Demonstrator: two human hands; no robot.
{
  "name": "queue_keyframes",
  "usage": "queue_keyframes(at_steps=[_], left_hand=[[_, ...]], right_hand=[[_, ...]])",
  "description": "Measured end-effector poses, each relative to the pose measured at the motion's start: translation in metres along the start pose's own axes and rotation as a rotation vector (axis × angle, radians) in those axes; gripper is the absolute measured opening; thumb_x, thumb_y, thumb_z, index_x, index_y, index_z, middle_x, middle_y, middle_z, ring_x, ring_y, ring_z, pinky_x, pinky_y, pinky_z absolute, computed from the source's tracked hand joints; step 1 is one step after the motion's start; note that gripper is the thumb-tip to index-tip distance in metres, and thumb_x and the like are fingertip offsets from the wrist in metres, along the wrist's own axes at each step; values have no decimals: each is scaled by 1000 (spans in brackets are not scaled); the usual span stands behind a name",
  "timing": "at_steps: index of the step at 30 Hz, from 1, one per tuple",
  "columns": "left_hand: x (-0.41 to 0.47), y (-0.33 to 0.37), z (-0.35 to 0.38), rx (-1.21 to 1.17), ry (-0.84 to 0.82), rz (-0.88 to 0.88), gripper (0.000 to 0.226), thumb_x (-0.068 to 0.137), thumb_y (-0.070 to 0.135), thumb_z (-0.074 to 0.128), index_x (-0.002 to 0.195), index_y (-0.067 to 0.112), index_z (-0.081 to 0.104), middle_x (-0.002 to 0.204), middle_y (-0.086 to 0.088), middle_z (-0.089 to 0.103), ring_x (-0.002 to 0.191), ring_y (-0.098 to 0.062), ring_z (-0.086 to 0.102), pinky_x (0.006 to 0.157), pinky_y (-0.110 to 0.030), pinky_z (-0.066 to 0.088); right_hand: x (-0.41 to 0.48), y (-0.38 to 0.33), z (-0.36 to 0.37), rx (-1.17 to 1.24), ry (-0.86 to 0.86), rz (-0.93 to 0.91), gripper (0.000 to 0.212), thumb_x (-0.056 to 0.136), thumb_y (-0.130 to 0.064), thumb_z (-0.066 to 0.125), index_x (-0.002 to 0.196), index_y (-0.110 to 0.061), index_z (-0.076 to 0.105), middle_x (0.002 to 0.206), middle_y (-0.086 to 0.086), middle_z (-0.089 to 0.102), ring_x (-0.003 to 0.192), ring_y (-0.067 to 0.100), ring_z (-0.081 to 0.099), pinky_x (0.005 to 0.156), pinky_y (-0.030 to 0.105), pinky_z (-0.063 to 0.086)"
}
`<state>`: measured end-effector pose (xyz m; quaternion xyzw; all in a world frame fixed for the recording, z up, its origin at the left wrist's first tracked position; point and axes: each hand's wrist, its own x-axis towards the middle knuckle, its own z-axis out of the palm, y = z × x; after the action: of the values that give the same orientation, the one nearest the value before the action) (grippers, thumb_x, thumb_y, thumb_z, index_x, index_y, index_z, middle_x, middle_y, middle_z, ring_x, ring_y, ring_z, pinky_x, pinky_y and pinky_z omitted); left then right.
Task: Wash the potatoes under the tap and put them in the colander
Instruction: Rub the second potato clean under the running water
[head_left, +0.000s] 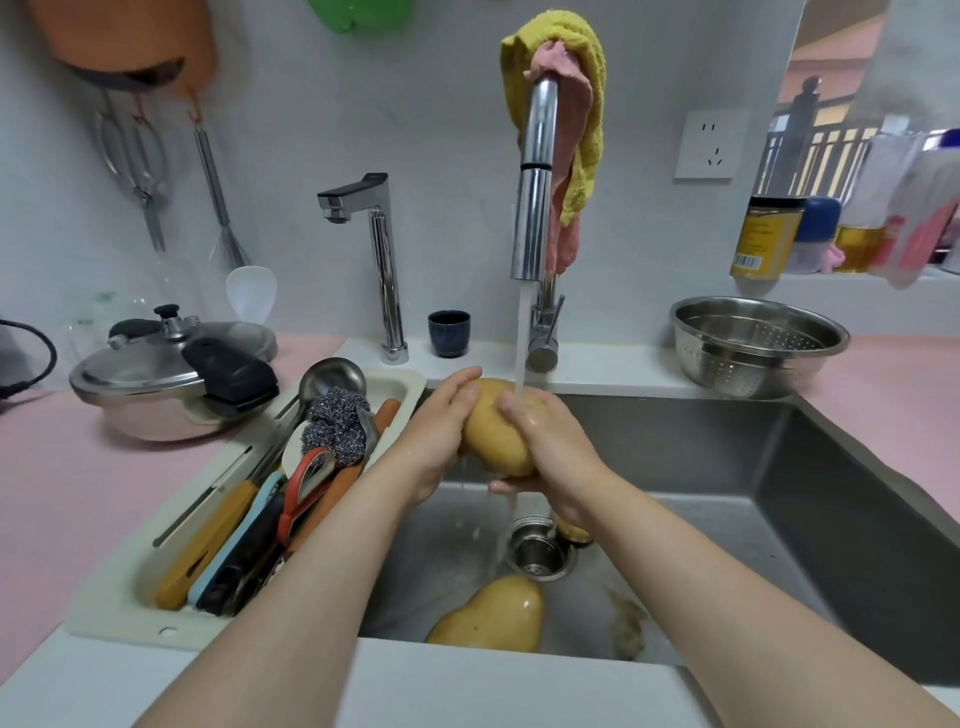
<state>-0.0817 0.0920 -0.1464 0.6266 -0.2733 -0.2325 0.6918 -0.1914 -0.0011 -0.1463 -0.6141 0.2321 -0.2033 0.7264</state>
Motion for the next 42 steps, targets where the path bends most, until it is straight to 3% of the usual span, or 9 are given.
queue_keyframes(at_steps=[5,11,14,21,25,28,32,36,42], left_hand=[[3,-9,3,1,-22,-11,41,94,22,72,130,33,57,134,-7,55,115,-24,59,88,-39,57],[2,-4,1,-181,119,-76,47,91,17,74,135,22,59,121,-3,57,105,-26,62,78,-41,60],[2,-3,-8,-104,107,-57,48,89,18,77,133,24,59,120,-2,55,110,-29,61,93,-50,59],[5,-9,-11,8,51,-111,49,80,34,84,126,26,66,128,-7,64,111,-28,64,74,-39,56],[7,-8,-13,-35,96,-114,39,87,33,78,123,24,69,125,-8,68,101,-25,66,69,-33,54],[6,-11,-11,45,79,-54,39,89,35,75,126,26,65,125,-6,65,103,-22,65,69,-30,53],[6,-12,-6,72,66,17,37,91,35,74,126,27,65,127,-3,64,112,-20,62,86,-35,56],[6,-10,-7,11,52,-26,35,92,30,72,126,26,64,123,-2,62,106,-19,61,78,-34,55],[9,-12,-12,12,74,-4,35,94,29,70,128,25,64,123,0,60,104,-18,61,74,-30,53]], right_hand=[[-2,-15,-5,33,138,116,31,108,-43,38,105,-29,65,103,16,69,65,33,69,64,50,61],[12,4,-15,61,-76,-35,43,100,-23,64,141,-20,51,133,17,59,104,37,69,69,46,61],[15,8,-8,47,-27,-62,58,92,-28,75,144,-21,51,137,17,57,110,41,68,73,52,64],[9,-1,-3,-155,81,-105,30,110,-37,38,102,-36,67,116,13,66,97,36,70,69,56,64],[13,8,-17,-110,-167,-95,48,98,-29,68,143,-27,51,133,14,59,104,39,70,71,49,64],[13,10,-7,-156,-11,-101,59,86,-32,83,138,-26,56,126,9,63,98,36,74,63,42,64],[17,1,7,-150,235,-119,27,99,-47,60,116,-28,71,111,6,69,96,29,70,72,54,65],[13,-2,-1,-149,134,-124,32,110,-31,36,114,-31,68,114,11,68,97,32,69,79,58,62],[14,8,-8,-117,-23,-101,60,84,-27,82,139,-30,56,128,10,62,103,37,72,78,56,64]])
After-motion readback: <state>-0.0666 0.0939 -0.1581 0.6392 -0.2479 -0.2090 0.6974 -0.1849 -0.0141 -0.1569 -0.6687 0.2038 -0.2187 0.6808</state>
